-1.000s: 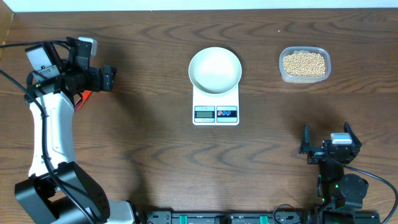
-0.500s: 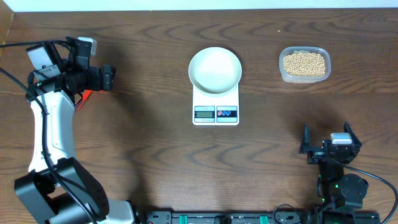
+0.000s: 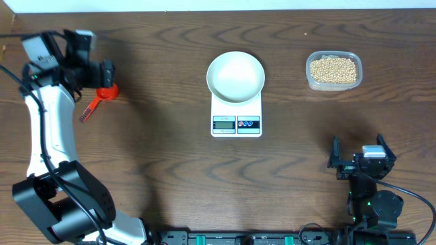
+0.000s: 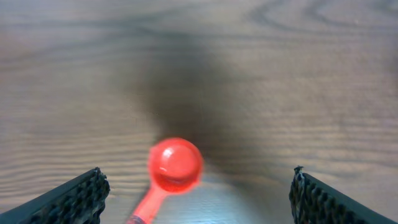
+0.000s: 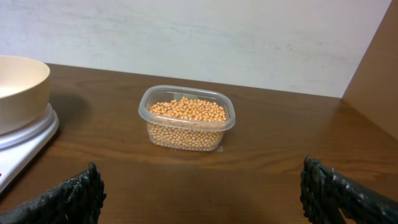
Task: Scoop item into bowl and weigh 50g on scale
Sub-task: 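Move the left gripper forward over the red scoop, then lower the left gripper and close it on the red scoop's cup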
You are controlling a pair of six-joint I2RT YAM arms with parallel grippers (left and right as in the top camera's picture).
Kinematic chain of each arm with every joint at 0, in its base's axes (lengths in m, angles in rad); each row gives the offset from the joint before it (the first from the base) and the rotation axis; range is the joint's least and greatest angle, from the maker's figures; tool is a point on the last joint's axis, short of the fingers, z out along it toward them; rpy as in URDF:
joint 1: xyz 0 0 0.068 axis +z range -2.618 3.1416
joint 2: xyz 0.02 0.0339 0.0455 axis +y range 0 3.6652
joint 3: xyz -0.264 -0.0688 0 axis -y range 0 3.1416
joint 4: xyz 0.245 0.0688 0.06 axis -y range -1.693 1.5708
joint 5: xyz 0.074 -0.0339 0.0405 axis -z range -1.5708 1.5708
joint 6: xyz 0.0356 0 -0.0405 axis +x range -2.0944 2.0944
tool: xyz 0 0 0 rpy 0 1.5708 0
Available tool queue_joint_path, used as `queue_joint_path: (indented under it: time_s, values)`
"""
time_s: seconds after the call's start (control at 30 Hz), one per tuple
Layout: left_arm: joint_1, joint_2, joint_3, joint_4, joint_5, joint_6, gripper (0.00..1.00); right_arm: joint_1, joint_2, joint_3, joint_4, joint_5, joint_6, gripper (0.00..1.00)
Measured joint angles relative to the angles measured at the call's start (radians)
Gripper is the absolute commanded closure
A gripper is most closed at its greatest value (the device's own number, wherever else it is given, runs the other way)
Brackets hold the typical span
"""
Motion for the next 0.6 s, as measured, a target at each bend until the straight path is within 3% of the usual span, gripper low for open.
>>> queue_joint_path:
  time_s: [0.23,0.6]
  values:
    - [0.057,0.076,0.109,-0.027,-0.033,0.015,0.07,0.000,0.000,0.000,0.000,0.000,0.000,0.01]
    - [0.100,0.237,0.109,-0.036,-0.040,0.019,0.32,0.000,0.000,0.000,0.000,0.000,0.000,0.01]
